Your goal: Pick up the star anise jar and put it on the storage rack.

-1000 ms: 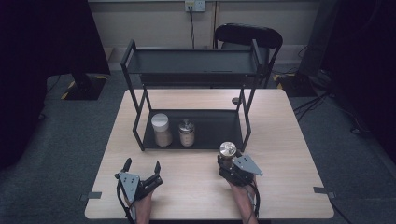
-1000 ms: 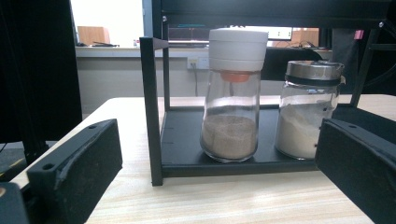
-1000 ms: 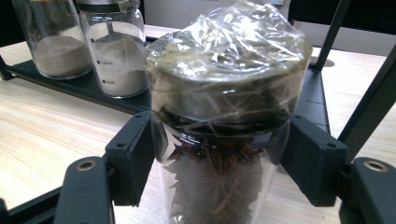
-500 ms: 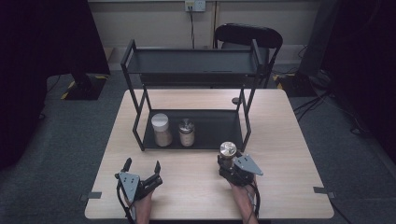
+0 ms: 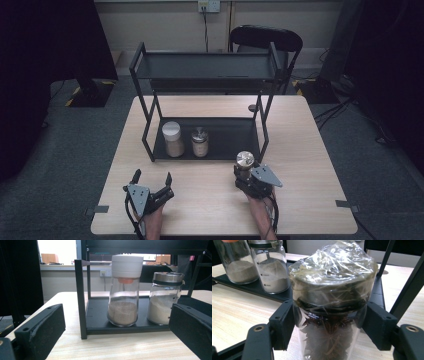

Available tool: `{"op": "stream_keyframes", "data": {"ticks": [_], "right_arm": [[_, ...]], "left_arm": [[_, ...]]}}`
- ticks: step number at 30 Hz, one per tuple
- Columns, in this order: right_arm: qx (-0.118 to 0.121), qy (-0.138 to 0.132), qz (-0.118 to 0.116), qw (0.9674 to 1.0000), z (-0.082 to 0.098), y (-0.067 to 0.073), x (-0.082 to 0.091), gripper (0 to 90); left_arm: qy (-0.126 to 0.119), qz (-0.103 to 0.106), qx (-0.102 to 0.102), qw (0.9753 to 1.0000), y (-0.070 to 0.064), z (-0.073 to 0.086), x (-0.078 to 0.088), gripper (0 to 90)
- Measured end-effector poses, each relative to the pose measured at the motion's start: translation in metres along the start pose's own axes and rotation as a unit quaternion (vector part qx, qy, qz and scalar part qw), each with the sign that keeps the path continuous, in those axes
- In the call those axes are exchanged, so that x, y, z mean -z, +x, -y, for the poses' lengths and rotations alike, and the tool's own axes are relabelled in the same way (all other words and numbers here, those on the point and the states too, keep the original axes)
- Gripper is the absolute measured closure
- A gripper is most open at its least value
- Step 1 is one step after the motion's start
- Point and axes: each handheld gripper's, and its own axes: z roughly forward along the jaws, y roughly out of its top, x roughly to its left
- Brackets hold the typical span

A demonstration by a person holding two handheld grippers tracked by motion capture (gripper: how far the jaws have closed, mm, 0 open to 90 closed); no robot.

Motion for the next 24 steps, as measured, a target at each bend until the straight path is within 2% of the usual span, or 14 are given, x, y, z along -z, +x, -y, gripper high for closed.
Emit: {"op": "stream_keyframes", "data": {"ticks": [24], "right_arm": [[0.007,-0.009,-0.01,0.9999,-0.01,0.004,0.0034,31.0]], "left_arm": [[-0.001,-0.001,0.0,1.0,-0.0002,0.0003,0.0002,0.1]]}}
